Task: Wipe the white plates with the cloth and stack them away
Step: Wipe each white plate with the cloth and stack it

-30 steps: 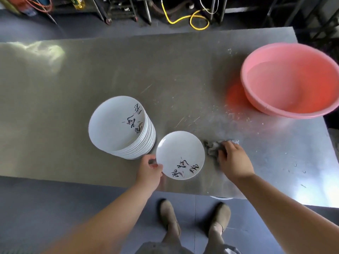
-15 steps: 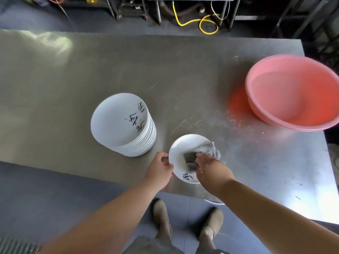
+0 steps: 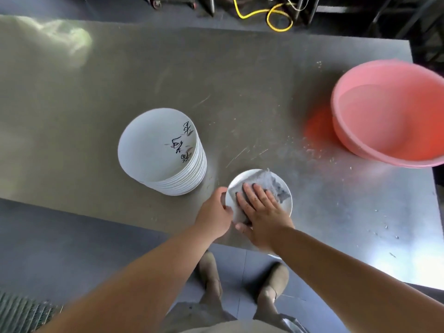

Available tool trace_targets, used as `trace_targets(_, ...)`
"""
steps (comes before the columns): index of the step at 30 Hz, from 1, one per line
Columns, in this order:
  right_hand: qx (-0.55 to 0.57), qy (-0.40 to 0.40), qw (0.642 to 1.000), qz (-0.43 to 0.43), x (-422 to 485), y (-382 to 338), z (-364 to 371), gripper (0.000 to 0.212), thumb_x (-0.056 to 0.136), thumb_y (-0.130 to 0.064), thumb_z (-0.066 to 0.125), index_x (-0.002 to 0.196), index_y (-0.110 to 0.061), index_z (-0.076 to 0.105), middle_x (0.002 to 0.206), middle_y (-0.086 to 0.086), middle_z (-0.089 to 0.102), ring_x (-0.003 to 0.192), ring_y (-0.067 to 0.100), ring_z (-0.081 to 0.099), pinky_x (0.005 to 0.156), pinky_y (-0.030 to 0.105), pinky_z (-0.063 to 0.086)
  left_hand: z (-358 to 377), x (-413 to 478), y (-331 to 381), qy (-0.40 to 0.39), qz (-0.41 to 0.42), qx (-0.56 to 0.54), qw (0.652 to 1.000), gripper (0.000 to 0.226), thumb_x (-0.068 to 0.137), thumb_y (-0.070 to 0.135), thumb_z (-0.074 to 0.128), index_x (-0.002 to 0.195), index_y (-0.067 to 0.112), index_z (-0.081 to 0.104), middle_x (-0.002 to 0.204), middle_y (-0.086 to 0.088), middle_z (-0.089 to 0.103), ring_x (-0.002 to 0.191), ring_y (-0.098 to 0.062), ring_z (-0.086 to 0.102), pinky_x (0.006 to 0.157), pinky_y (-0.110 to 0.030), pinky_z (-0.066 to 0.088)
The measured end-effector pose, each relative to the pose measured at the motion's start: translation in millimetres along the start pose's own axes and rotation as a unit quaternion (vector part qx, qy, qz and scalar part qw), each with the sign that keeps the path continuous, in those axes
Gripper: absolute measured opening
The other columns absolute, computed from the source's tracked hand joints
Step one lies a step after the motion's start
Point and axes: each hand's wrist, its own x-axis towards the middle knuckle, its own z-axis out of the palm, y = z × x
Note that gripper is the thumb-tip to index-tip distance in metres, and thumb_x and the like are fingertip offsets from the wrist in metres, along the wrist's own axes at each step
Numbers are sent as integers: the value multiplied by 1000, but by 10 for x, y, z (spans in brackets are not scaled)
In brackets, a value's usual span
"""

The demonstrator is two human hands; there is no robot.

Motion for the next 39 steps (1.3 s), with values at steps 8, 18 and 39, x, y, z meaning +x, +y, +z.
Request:
trace_targets(8,-59,-16,998,4,-351,379,-35,97,88,-78,-4,163,-19,-17,170,6,-27,158,28,-24,129,45,-11,-48,21,-41,16,15,22,999,36,90,19,55,110,48,51,87,16,66,79,-4,64,68,-31,48)
trace_targets(18,-37,-48,992,-115,-373,65,110,92,94,-80,-1,164,-23,-18,168,-1,-32,153,22,-34,128,44,-15,-74,65,67,-4,-30,-20,999,33,86,18,51,112,35,63,99,1,72,88,-30,73,82,-53,63)
trace_targets(39,-63,-19,998,0,-141,563,-143,103,82,-82,-8,162,-18,-22,166,0,-37,150,19,-40,128,41,-16,-101,68,170,0,-19,31,999,44,88,11,49,117,42,60,92,17,67,86,-19,69,80,-43,62)
